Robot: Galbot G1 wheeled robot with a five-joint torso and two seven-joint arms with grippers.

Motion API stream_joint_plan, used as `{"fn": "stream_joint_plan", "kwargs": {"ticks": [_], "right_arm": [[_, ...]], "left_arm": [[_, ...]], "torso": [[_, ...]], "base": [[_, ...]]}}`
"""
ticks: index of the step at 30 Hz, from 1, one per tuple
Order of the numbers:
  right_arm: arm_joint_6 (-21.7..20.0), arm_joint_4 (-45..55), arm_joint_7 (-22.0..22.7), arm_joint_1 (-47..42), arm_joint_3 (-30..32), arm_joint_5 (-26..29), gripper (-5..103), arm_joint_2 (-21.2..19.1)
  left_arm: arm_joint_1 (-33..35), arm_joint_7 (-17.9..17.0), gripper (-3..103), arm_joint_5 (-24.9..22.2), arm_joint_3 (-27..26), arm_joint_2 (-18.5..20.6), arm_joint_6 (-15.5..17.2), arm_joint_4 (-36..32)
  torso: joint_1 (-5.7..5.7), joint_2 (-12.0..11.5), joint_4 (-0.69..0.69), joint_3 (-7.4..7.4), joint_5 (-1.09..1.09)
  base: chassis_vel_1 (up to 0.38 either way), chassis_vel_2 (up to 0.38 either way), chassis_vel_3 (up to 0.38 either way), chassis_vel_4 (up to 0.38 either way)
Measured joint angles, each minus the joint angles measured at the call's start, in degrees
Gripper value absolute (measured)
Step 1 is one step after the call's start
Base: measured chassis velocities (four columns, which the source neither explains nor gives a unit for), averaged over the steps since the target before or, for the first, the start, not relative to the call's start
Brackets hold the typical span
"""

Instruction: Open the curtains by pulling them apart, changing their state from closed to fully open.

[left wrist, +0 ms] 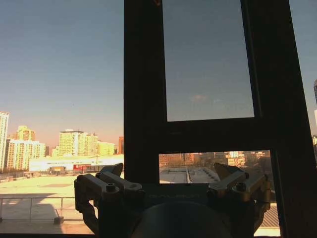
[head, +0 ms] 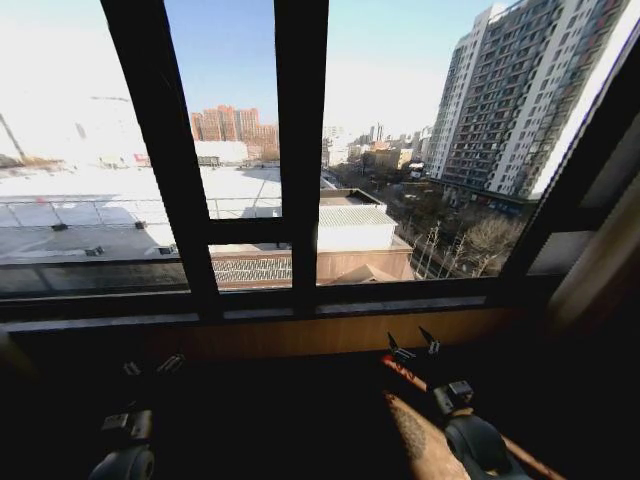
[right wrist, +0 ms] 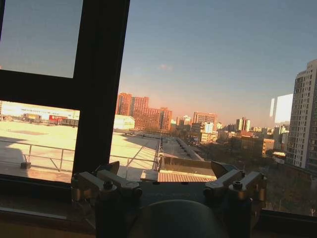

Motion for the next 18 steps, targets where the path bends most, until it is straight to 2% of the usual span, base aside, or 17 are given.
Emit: {"fn": "stream_joint_plan", "kwargs": {"ticks": [6, 11, 18], "right_arm": [[0.0, 0.0, 0.0, 0.0, 0.0, 0.0, 100, 0.0], [0.0, 0.0, 0.0, 0.0, 0.0, 0.0, 100, 0.0], [0.0, 0.0, 0.0, 0.0, 0.0, 0.0, 100, 0.0]], "left_arm": [[0.0, 0.0, 100, 0.0, 0.0, 0.0, 0.0, 0.0], [0.0, 0.0, 100, 0.0, 0.0, 0.0, 0.0, 0.0], [0.0, 0.0, 100, 0.0, 0.0, 0.0, 0.0, 0.0]], "torso": [[0.0, 0.0, 0.03, 0.0, -0.11], [0.0, 0.0, 0.04, -0.01, -0.06], [0.01, 0.0, 0.02, 0.0, -0.05]], "base": [[0.0, 0.0, 0.0, 0.0], [0.032, -0.026, -0.021, 0.023], [0.011, -0.176, -0.028, 0.215]]}}
